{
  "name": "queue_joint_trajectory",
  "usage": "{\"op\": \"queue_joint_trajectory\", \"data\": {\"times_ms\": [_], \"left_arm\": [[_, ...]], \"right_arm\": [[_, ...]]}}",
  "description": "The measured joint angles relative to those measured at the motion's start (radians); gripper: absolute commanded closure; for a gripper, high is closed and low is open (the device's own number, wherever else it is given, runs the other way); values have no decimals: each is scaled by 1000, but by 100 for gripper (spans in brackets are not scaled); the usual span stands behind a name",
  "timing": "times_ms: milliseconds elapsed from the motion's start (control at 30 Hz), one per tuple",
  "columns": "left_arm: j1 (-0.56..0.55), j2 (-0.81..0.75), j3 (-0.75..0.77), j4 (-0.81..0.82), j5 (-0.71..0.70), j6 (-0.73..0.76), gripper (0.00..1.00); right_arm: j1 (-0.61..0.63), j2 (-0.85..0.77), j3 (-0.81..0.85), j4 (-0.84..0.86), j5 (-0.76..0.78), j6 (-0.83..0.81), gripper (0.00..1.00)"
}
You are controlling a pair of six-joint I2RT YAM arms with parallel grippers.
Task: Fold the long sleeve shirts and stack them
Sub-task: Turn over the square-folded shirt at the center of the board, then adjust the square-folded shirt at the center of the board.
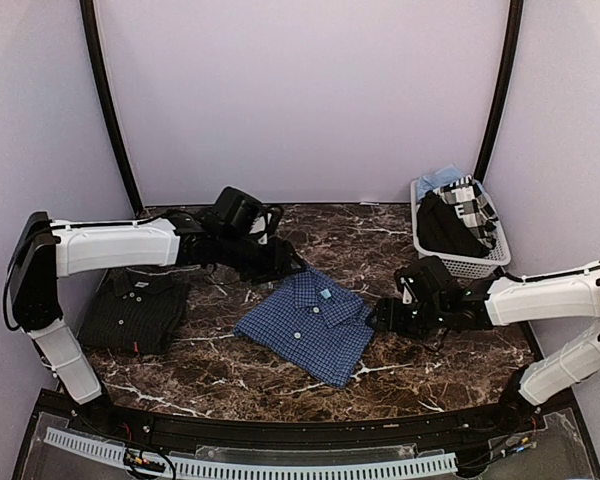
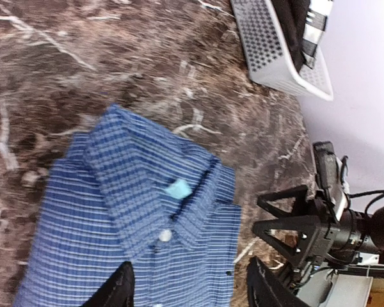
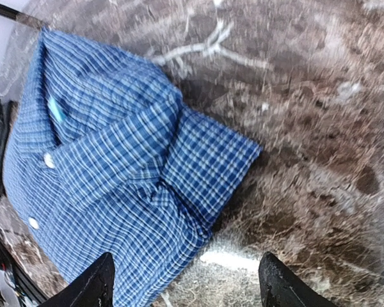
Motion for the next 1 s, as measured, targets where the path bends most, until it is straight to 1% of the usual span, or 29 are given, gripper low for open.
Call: {"op": "queue_joint_trajectory", "data": {"times_ms": [33,100,200,300,500,767,833,900,967,1000], "left_arm": [[31,-19,-27,-5,-4,12,35],[89,-42,-68,-25,-14,41,32],[155,-45,-111,-51,-20,93,30],[190,-42,-135,-74,-3,146,30],[209,28,-142,-73,55,224,30],[204,145,-151,-35,145,257,30],[201,160,-151,-24,162,259,32],[192,164,-150,-14,172,259,37],[179,171,-150,-4,183,254,46],[172,174,-150,1,186,252,55]], "right_arm": [[9,16,0,0,0,0,31],[21,41,0,0,0,0,33],[31,77,6,1,3,-2,35],[40,122,25,0,8,-3,37],[65,200,77,2,32,-14,38],[86,261,127,16,68,-21,42],[89,280,142,24,73,-25,44],[93,300,157,37,77,-27,48],[96,320,170,51,79,-29,56],[97,328,175,58,79,-34,61]]}}
